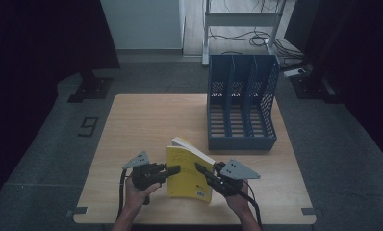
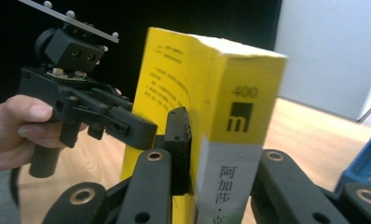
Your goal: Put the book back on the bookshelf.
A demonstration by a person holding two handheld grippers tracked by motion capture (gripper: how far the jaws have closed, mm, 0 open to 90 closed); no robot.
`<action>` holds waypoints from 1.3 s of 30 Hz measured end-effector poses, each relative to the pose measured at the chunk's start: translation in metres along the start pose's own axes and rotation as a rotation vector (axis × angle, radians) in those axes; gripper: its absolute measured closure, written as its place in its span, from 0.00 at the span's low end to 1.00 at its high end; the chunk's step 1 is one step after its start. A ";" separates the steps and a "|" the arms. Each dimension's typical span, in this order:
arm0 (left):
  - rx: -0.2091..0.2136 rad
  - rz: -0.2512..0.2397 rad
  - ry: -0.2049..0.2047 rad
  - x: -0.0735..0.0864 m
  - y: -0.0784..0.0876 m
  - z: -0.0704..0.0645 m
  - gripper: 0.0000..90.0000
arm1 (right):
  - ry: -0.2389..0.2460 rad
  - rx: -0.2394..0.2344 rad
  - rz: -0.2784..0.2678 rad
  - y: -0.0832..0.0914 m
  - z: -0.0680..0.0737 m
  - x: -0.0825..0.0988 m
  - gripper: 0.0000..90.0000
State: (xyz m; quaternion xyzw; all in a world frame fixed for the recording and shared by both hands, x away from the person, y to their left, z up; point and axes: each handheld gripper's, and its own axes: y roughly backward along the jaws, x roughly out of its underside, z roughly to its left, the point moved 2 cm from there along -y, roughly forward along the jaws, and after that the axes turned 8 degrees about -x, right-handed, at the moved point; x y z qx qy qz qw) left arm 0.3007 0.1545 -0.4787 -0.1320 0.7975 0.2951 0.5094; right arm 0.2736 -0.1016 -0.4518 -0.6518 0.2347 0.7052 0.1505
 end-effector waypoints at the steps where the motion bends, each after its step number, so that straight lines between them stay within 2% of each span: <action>1: 0.000 0.000 0.000 0.000 0.000 0.000 0.76 | 0.006 0.007 -0.005 0.001 0.000 -0.001 0.83; 2: -0.017 0.000 -0.012 -0.001 -0.001 -0.002 0.75 | 0.011 0.015 -0.010 0.002 0.000 -0.001 0.83; 5: -0.018 0.000 0.005 0.001 -0.003 0.001 0.75 | 0.026 0.030 -0.001 0.005 -0.001 -0.001 0.83; 9: -0.018 0.005 0.007 0.001 -0.003 0.000 0.74 | 0.018 0.001 -0.001 0.007 -0.003 0.000 0.82; 10: -0.012 0.013 0.001 0.001 -0.002 0.000 0.74 | 0.035 -0.038 0.012 0.008 -0.002 -0.001 0.81; 11: -0.012 0.013 0.001 0.001 -0.002 0.000 0.74 | 0.035 -0.038 0.012 0.008 -0.002 -0.001 0.81; 13: -0.002 0.011 -0.013 0.001 -0.003 -0.003 0.75 | 0.035 -0.070 0.022 0.006 0.000 -0.001 0.73; 16: -0.007 0.017 -0.018 0.001 -0.002 -0.003 0.75 | 0.029 -0.060 0.022 0.004 0.001 -0.002 0.73; 21: -0.002 0.017 -0.019 0.001 -0.002 -0.004 0.75 | 0.032 -0.046 0.042 -0.002 0.001 -0.001 0.73; 30: 0.012 0.017 -0.010 0.001 -0.003 -0.001 0.74 | 0.018 -0.081 0.068 -0.011 -0.006 -0.001 0.76; 39: 0.004 0.010 -0.007 0.001 -0.003 -0.001 0.70 | 0.046 -0.103 0.088 -0.010 -0.004 -0.003 0.82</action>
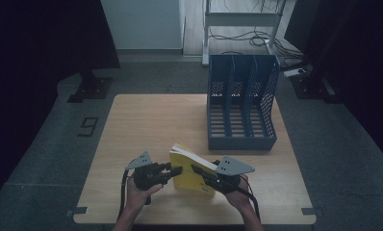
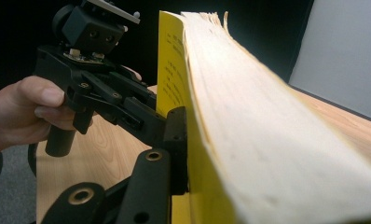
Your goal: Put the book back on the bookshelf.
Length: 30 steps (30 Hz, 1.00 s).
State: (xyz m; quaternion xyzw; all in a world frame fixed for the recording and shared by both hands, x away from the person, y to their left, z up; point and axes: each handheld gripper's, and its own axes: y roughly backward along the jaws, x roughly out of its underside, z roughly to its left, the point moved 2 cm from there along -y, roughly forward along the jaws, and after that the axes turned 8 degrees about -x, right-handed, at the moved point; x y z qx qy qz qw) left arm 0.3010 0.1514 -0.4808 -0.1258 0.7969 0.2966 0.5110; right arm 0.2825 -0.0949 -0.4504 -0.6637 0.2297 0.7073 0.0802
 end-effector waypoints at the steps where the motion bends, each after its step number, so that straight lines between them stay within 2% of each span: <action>1: 0.001 -0.001 0.003 0.000 0.000 0.001 0.70 | 0.005 0.003 0.003 0.000 0.000 0.000 0.82; 4: -0.013 -0.007 0.018 0.001 -0.001 0.003 0.62 | 0.002 0.015 0.001 0.000 0.000 0.000 0.83; 8: -0.031 -0.003 0.037 0.003 -0.001 0.010 0.55 | -0.045 0.049 -0.014 0.001 -0.004 0.000 0.83; 9: -0.036 -0.011 0.053 0.003 0.001 0.012 0.53 | -0.054 0.057 -0.018 0.001 -0.005 0.001 0.83; 13: -0.048 -0.023 0.068 0.002 0.005 0.015 0.48 | -0.080 0.075 -0.029 0.006 -0.008 0.002 0.83; 17: -0.057 -0.028 0.084 0.002 0.006 0.017 0.46 | -0.076 0.090 -0.032 0.007 -0.008 0.001 0.83; 25: -0.052 -0.002 0.090 0.003 0.004 0.020 0.44 | -0.068 0.116 -0.055 0.014 -0.009 -0.002 0.83; 30: -0.055 -0.004 0.093 0.003 0.005 0.020 0.44 | -0.059 0.132 -0.053 0.017 -0.009 -0.003 0.83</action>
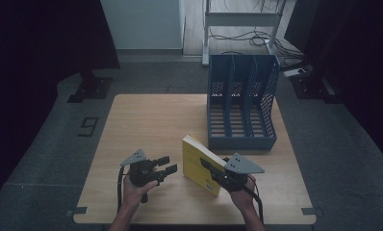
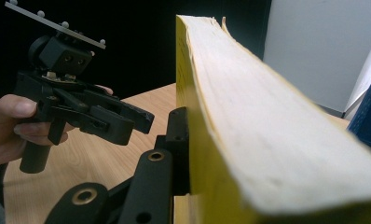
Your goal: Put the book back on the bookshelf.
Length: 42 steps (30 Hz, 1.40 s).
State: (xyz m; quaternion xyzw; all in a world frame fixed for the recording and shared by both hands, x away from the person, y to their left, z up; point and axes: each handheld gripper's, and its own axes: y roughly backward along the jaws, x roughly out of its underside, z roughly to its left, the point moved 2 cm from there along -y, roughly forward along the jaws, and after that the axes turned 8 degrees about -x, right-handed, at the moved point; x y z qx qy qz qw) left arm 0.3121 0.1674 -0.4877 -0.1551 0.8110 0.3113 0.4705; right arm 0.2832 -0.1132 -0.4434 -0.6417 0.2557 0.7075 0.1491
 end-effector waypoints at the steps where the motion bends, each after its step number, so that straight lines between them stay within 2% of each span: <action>1: -0.002 0.006 0.000 0.000 -0.001 0.000 0.44 | 0.000 0.003 -0.005 0.001 0.000 -0.001 0.83; 9: -0.005 0.027 0.007 0.002 -0.003 0.001 0.44 | 0.018 0.029 -0.014 0.008 -0.001 -0.005 0.83; 14: -0.015 0.037 0.032 0.003 -0.003 0.004 0.44 | 0.017 0.059 -0.028 0.015 -0.004 -0.007 0.83; 20: -0.002 0.030 0.048 0.002 -0.001 0.004 0.44 | 0.050 0.092 -0.033 0.019 -0.002 -0.011 0.83; 24: -0.019 0.037 0.038 0.002 -0.001 0.004 0.44 | 0.044 0.096 -0.046 0.023 -0.002 -0.013 0.83; 42: -0.020 0.067 0.044 0.004 -0.004 0.004 0.44 | 0.053 0.157 -0.121 0.044 -0.002 -0.025 0.83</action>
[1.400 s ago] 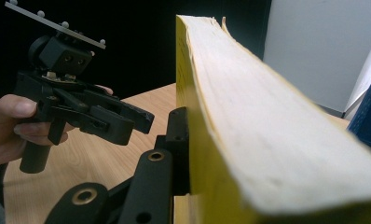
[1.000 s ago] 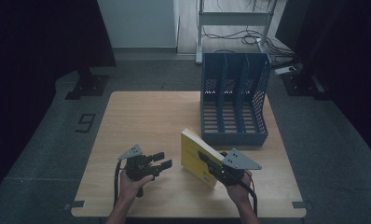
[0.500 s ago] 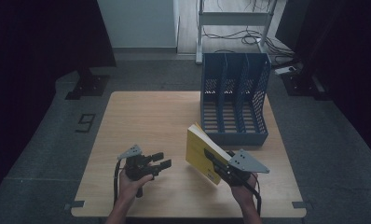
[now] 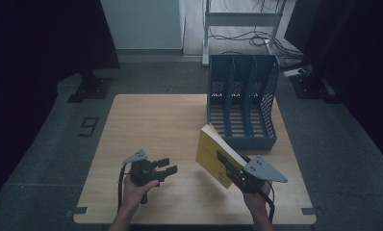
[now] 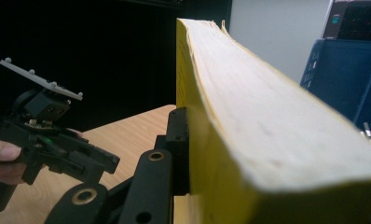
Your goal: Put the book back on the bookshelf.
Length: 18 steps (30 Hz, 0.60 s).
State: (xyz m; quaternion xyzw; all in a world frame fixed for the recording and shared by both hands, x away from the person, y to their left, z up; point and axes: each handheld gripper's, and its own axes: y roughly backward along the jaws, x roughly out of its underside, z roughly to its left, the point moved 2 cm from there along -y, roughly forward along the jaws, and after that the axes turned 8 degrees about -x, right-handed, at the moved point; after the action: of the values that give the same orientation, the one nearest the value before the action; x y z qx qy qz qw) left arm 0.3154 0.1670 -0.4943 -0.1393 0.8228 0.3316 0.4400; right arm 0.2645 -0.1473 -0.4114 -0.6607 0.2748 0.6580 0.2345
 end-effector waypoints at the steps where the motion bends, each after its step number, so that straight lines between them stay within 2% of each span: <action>1: -0.001 0.001 0.000 0.000 0.000 0.000 0.44 | -0.001 0.007 -0.005 0.001 0.001 -0.001 0.83; 7: 0.001 0.007 0.014 0.000 0.001 0.001 0.44 | -0.006 0.013 -0.025 0.004 0.001 -0.005 0.83; 18: -0.007 0.023 0.014 0.001 0.001 0.001 0.44 | -0.009 0.034 -0.039 0.005 -0.005 -0.014 0.83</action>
State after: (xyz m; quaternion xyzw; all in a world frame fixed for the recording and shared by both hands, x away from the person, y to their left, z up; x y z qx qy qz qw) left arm 0.3154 0.1683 -0.4952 -0.1333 0.8263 0.3384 0.4300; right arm 0.2656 -0.1537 -0.3969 -0.6590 0.2718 0.6516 0.2596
